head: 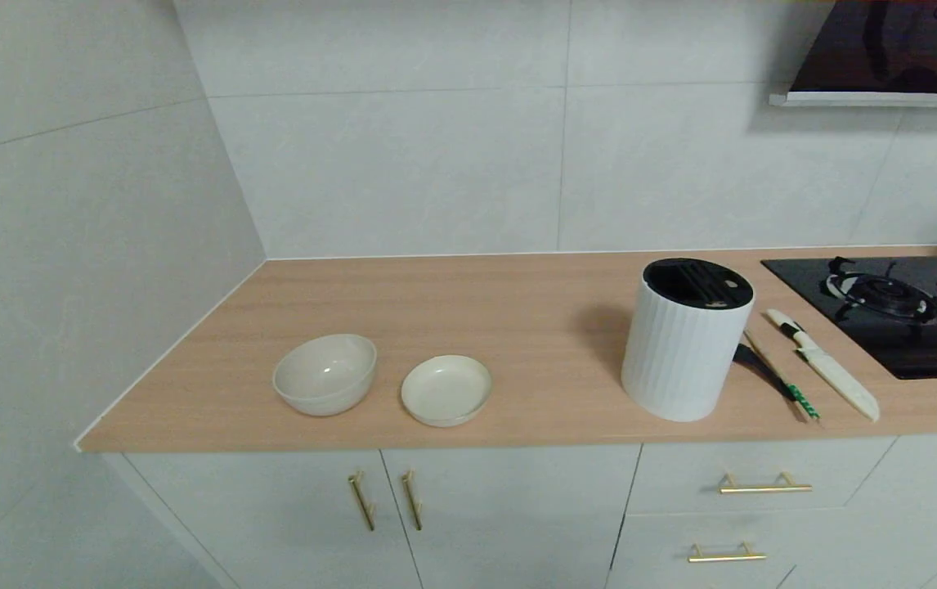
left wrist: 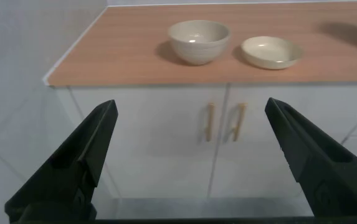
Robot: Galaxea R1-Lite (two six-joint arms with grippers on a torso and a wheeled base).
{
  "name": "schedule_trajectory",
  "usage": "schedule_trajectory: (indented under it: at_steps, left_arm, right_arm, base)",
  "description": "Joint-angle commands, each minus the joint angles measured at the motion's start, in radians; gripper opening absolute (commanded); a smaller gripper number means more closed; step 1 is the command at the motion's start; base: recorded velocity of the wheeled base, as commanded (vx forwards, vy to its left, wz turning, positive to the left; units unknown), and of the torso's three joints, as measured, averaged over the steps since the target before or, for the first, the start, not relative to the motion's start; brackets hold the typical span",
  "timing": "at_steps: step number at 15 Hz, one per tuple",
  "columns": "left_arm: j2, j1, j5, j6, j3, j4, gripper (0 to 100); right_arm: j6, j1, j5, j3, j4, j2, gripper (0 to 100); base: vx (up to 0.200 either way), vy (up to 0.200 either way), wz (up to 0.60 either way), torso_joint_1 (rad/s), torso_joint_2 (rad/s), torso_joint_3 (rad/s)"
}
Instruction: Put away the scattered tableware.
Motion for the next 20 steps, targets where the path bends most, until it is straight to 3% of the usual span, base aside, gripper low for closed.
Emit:
schedule_trajectory:
  at_steps: [1,13,20]
  left_arm:
    - [0.0,0.001,0.001,0.0,0.0,0.0,100]
    - [0.0,0.001,0.0,0.0,0.0,0.0,100]
    - [0.0,0.001,0.0,0.001,0.0,0.0,100]
  right_arm:
    - [0.0,0.0,0.001,0.0,0.0,0.001,100]
    - [-0.003,0.0,0.002,0.0,0.0,0.001,100]
    - [-0.003,0.0,0.002,0.0,0.0,0.001,100]
  base:
    - [0.0,0.2,0.0,-0.002,0.01,0.002]
    - [0.0,0.2,0.0,0.003,0.0,0.006]
    - [0.0,0.0,0.0,0.0,0.0,0.0]
